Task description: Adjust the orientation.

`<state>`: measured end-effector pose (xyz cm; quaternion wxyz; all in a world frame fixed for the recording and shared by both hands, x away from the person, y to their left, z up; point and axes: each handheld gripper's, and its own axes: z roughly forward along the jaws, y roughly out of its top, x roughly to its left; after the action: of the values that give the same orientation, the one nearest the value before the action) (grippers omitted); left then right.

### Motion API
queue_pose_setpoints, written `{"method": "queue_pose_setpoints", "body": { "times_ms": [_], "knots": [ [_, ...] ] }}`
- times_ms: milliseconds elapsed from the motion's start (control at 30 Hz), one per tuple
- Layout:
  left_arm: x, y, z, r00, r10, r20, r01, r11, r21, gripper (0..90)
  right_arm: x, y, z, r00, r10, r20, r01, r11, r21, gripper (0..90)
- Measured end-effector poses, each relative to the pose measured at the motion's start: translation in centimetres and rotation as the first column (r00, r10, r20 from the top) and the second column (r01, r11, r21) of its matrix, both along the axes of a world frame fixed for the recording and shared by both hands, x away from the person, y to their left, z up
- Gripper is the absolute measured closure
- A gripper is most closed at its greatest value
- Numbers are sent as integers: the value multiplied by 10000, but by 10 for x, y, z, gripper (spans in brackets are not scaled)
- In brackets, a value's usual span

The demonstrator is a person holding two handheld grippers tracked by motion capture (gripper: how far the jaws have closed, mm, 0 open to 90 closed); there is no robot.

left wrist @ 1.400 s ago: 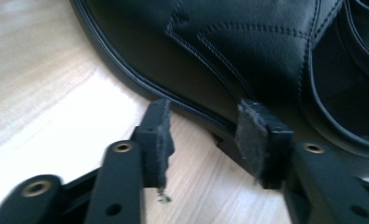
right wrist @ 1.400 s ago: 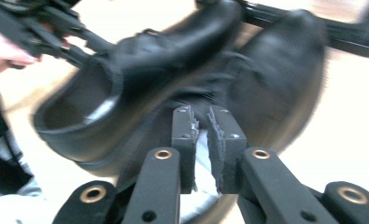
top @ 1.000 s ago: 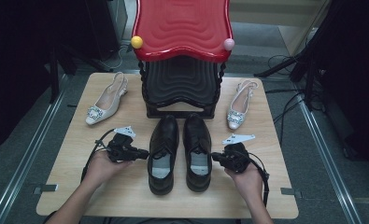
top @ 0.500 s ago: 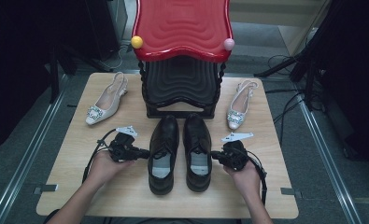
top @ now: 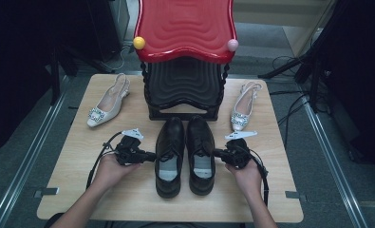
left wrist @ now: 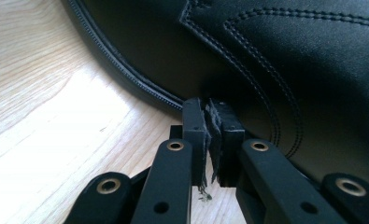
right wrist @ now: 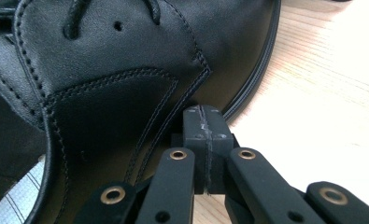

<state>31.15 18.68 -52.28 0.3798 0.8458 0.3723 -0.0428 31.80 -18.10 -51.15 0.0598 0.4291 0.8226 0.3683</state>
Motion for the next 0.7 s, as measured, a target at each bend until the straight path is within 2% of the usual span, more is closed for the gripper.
{"method": "queue_pose_setpoints", "body": {
  "times_ms": [200,367,433,533,600,700],
  "knots": [
    [-1,-3,0,9999,-109,-55,108,9999,-116,896,-1,1,0,9999,-95,-70,95,9999,44,900],
    [-5,-12,-1,9986,-521,-77,520,9986,-137,897,-1,1,-1,9998,-178,-130,180,9997,181,900],
    [-6,-14,0,9988,-480,-14,480,9988,-74,898,-1,1,-1,9995,-256,-161,259,9995,193,900],
    [-7,-14,0,9990,-353,-261,347,9992,-213,899,0,0,-1,9996,-240,-159,243,9995,203,900],
    [-11,-17,1,9986,-491,-173,487,9985,-245,900,1,1,0,9993,-318,-218,322,9993,187,900],
    [-16,-23,0,9969,-775,-136,772,9968,-217,900,4,1,1,9989,-470,-75,470,9989,26,900]
  ]
}}
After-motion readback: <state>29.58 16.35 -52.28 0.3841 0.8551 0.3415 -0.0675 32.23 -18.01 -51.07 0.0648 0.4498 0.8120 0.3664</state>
